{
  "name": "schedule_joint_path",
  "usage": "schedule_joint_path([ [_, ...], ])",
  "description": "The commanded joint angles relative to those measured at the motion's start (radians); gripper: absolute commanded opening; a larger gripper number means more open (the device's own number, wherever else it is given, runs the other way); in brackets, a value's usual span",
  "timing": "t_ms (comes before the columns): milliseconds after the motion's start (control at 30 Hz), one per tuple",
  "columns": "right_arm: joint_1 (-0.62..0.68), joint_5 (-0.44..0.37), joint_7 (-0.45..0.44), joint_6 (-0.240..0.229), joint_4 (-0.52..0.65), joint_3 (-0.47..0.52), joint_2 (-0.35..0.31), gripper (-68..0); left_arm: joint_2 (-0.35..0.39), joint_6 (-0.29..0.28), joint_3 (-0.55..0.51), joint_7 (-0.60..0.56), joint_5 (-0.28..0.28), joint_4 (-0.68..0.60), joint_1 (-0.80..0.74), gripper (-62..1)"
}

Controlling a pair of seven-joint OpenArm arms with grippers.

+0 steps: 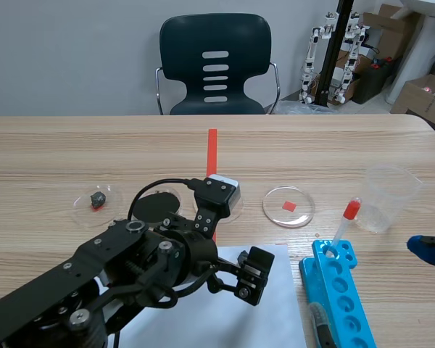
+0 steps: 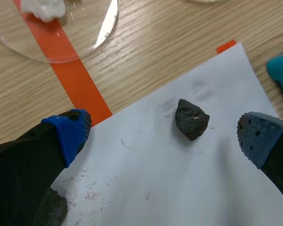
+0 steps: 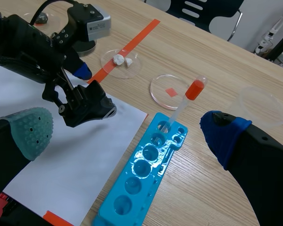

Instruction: Put the right mineral back

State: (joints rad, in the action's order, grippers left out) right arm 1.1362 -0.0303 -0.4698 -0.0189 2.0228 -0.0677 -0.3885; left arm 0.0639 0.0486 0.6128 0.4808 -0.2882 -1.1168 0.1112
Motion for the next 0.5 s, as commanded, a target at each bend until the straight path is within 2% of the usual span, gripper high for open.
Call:
schedule_joint_path([
  [0,-0.006,-0.006,-0.014,0.003,0.023,0.001,-0.005,0.4,0.004,-0.007,-0.002,-0.024,0.002,-0.052,-0.015,1.4],
  [133,-0.006,-0.006,-0.014,0.003,0.023,0.001,-0.005,0.4,0.01,-0.006,-0.002,-0.054,0.013,-0.091,-0.043,1.4],
  [467,-0.006,-0.006,-0.014,0.003,0.023,0.001,-0.005,0.4,0.009,-0.007,-0.002,-0.062,0.013,-0.095,-0.047,1.4],
])
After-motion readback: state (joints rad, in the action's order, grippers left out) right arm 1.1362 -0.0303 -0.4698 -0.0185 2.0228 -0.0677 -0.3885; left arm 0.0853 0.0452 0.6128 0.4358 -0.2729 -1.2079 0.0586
